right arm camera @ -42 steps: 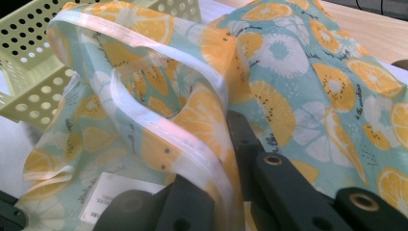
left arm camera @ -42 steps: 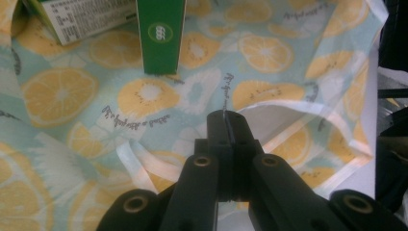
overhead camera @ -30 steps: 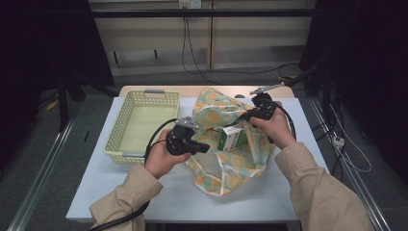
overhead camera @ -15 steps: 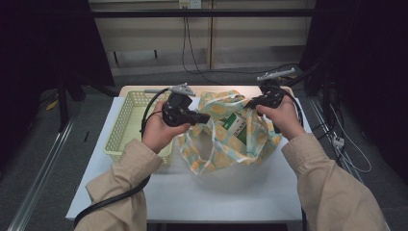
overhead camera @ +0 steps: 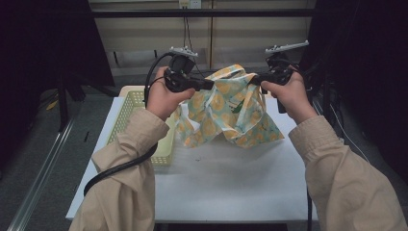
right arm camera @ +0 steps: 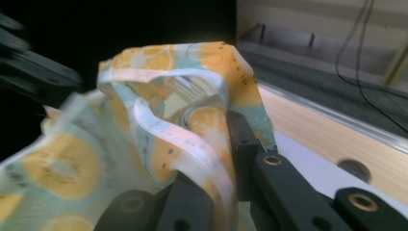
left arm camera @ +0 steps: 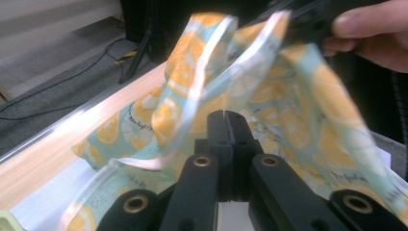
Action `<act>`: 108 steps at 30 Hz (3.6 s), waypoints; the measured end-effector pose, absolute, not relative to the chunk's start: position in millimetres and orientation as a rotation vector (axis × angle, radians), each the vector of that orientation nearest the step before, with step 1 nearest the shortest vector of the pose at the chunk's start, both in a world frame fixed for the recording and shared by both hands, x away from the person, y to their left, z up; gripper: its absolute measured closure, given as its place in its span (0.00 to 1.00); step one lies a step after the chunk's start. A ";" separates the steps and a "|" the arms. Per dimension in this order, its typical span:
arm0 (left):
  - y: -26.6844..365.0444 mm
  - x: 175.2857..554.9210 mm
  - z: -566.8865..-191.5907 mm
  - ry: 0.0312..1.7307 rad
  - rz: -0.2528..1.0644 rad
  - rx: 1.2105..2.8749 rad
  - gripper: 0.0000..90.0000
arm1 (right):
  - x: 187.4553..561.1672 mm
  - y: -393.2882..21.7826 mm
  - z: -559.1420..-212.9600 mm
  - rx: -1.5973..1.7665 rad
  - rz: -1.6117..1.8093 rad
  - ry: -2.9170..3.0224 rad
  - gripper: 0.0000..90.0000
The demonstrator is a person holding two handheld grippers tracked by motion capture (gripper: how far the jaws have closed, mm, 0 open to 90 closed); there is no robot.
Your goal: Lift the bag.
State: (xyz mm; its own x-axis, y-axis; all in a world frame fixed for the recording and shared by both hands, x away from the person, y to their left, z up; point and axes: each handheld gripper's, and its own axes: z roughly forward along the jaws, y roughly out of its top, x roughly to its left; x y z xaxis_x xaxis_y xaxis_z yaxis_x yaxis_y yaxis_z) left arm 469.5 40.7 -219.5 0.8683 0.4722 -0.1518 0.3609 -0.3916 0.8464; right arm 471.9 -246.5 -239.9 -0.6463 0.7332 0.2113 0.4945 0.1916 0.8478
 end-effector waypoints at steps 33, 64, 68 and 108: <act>57.1 451.7 -248.3 0.712 0.127 2.107 0.41 | 447.4 -218.1 -270.2 1.147 1.470 2.403 0.34; 97.4 438.8 -269.7 0.715 0.159 2.131 0.07 | 424.7 -245.1 -274.7 1.063 1.423 2.456 0.15; 104.7 430.8 -274.1 0.708 0.157 2.136 0.07 | 419.4 -254.4 -285.3 1.060 1.385 2.466 0.14; 173.2 368.7 -348.8 0.754 0.169 2.124 0.08 | 363.0 -296.4 -367.9 1.054 1.227 2.450 0.13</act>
State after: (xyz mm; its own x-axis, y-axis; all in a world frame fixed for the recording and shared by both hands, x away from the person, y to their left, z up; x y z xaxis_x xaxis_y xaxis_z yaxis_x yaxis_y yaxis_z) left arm 368.7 173.2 -348.8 0.8089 0.5704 -0.1427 0.4551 -0.4537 0.7662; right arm 363.0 -296.4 -367.9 -0.7237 0.6784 0.1267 0.5077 0.3990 0.7636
